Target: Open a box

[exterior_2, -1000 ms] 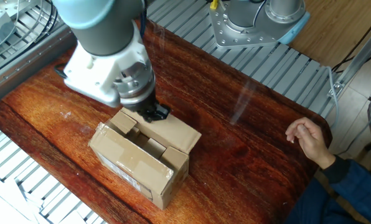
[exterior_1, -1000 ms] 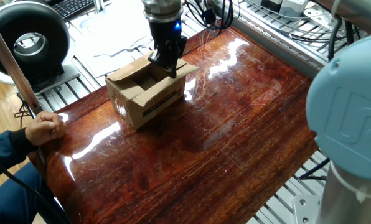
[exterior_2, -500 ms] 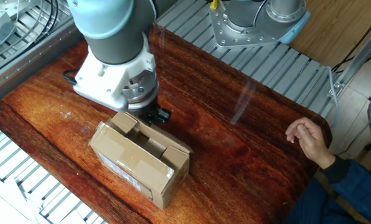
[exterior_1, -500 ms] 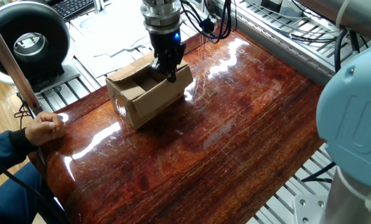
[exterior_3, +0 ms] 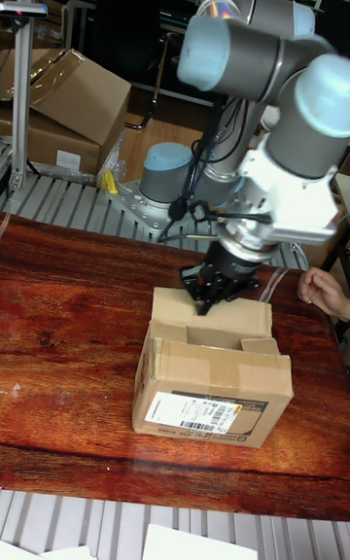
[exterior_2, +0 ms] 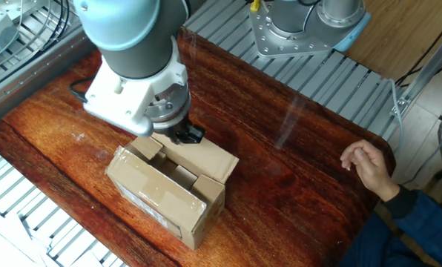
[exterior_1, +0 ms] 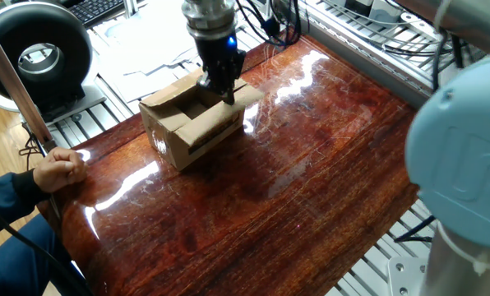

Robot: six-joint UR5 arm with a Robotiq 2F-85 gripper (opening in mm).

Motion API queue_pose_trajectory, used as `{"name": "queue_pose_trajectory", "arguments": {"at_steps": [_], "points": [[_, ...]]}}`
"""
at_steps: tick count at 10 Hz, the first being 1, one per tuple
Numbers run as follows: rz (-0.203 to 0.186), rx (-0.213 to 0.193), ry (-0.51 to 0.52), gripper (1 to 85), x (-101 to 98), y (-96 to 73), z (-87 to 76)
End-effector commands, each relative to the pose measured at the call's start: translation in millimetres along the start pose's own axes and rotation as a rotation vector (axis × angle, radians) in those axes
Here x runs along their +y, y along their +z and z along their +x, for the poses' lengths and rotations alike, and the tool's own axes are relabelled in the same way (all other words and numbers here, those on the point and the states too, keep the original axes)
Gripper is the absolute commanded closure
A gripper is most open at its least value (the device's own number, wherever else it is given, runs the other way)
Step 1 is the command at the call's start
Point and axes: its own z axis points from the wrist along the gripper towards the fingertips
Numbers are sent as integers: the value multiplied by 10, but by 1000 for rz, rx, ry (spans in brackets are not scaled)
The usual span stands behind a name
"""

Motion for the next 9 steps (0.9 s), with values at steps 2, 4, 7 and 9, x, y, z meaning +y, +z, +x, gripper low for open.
{"name": "queue_pose_trajectory", "arguments": {"at_steps": [2,4,7,9], "points": [[-17,7,5,847,175,-149,-192],[-10,-4,8,847,180,-44,-328],[-8,-14,6,847,165,49,-489],[-17,-21,7,847,203,57,-563]]}}
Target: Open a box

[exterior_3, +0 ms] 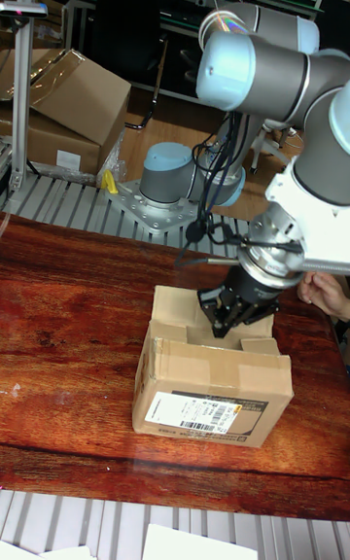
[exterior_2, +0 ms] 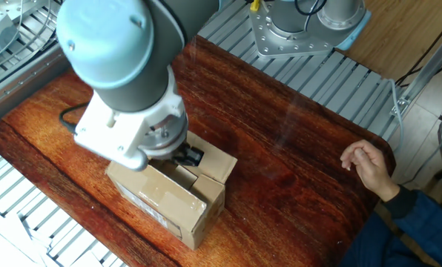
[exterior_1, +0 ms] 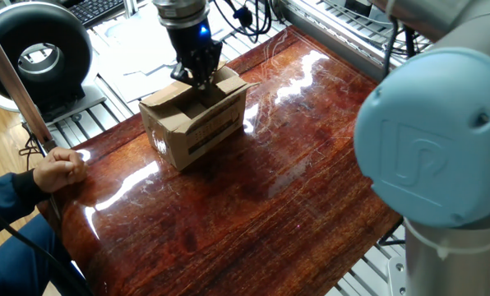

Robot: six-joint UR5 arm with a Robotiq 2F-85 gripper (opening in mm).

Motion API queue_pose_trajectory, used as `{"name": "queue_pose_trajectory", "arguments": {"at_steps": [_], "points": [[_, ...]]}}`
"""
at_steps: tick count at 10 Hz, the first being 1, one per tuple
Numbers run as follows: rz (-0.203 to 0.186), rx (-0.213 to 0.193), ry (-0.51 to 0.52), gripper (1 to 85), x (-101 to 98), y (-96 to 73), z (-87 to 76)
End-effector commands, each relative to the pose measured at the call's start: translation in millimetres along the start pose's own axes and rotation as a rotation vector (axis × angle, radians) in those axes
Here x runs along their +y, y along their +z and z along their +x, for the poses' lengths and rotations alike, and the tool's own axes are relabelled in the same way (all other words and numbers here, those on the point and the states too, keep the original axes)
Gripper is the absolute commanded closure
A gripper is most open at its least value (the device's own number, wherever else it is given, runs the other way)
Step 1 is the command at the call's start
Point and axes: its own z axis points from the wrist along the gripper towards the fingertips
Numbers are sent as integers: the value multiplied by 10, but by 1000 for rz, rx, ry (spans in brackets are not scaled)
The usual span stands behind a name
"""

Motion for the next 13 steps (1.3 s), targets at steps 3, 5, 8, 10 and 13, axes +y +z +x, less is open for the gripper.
{"name": "queue_pose_trajectory", "arguments": {"at_steps": [3,5,8,10,13], "points": [[-10,-41,-3,847,53,-58,-282],[3,-78,-2,847,71,-169,-428],[5,-106,-9,847,56,-302,-500],[12,-123,-12,847,38,-390,-518],[21,-200,-15,847,48,-446,-735]]}}
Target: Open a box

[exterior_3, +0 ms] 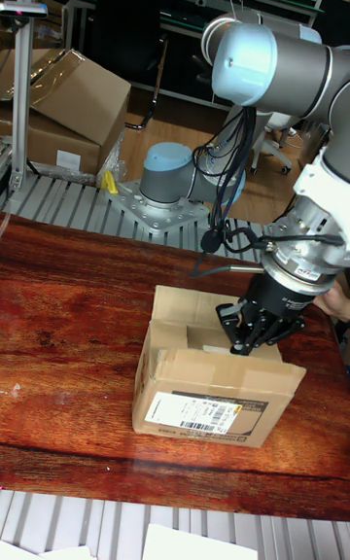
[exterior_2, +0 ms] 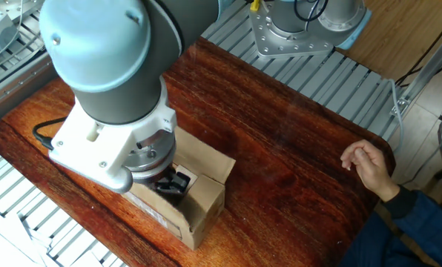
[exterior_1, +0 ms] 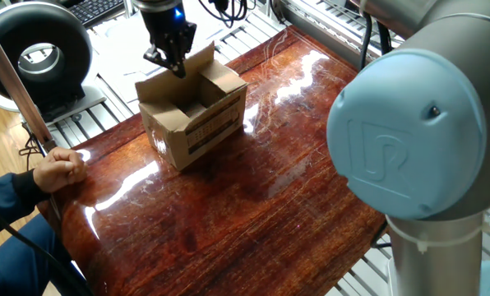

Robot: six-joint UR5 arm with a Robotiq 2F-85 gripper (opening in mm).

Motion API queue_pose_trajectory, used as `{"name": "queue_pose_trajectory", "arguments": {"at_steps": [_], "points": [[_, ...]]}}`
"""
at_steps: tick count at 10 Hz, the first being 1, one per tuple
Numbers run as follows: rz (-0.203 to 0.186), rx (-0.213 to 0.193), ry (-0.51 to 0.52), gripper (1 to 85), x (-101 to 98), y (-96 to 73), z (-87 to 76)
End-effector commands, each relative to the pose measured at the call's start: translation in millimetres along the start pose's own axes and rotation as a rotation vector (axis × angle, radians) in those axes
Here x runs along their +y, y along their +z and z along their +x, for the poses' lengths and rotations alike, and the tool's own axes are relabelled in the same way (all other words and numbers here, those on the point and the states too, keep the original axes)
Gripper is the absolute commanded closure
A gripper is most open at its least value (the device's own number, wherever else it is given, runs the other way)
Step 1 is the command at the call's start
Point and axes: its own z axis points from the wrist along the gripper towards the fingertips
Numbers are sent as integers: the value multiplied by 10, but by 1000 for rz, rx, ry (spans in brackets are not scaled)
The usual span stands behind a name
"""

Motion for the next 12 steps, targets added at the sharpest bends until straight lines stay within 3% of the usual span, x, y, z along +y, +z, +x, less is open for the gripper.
{"name": "queue_pose_trajectory", "arguments": {"at_steps": [1,3,8,9,10,12], "points": [[-2,-95,-11,847,15,-60,-258],[-10,-144,-18,847,39,-65,-389],[-1,-172,-13,847,61,155,-491],[8,-205,-14,847,40,163,-566],[-28,-215,-5,847,129,166,-587],[-60,-207,21,847,238,229,-551]]}}
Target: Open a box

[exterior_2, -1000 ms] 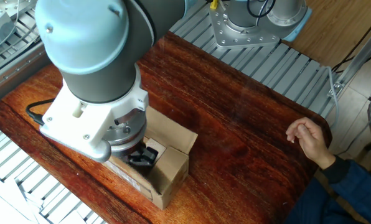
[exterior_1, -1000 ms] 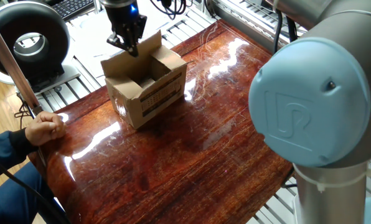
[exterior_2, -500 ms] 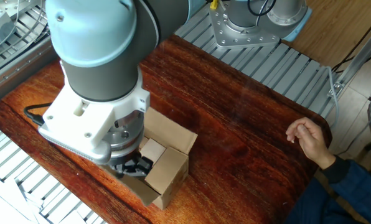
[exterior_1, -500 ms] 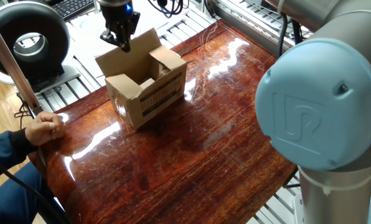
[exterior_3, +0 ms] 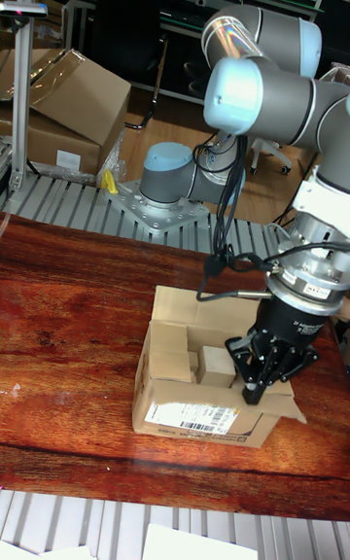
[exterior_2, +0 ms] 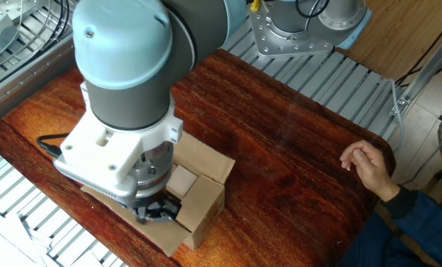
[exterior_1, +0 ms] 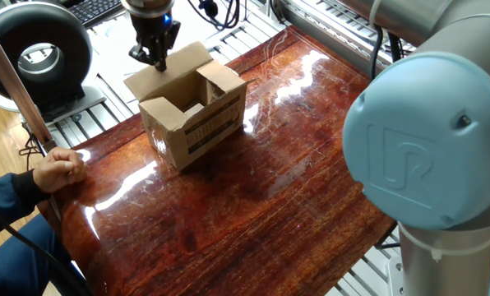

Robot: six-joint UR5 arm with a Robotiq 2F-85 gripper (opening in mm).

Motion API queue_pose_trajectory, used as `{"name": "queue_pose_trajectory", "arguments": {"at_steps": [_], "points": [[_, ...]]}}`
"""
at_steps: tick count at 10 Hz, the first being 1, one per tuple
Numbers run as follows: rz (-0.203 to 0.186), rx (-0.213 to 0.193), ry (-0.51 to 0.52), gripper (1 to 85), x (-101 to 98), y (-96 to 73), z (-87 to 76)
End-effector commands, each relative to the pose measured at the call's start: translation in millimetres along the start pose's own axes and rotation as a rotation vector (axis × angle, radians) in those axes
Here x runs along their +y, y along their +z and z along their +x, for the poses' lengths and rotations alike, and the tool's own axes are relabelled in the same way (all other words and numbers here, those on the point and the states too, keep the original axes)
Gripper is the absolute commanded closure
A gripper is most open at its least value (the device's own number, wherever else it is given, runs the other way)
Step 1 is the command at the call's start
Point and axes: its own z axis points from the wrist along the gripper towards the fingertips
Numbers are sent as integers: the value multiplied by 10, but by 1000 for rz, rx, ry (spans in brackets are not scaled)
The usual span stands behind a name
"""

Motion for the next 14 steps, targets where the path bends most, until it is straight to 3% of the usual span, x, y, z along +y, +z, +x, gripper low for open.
{"name": "queue_pose_trajectory", "arguments": {"at_steps": [1,5,8,9,10,11,13,14], "points": [[-80,-27,51,847,251,138,11],[-71,-33,41,847,270,274,101],[-51,1,-24,847,103,145,128],[-25,8,-86,847,-25,60,99],[29,28,-156,847,-194,-63,82],[58,61,-172,847,-258,-177,120],[-9,76,-155,847,-152,-168,222],[-23,90,-157,847,-144,-171,283]]}}
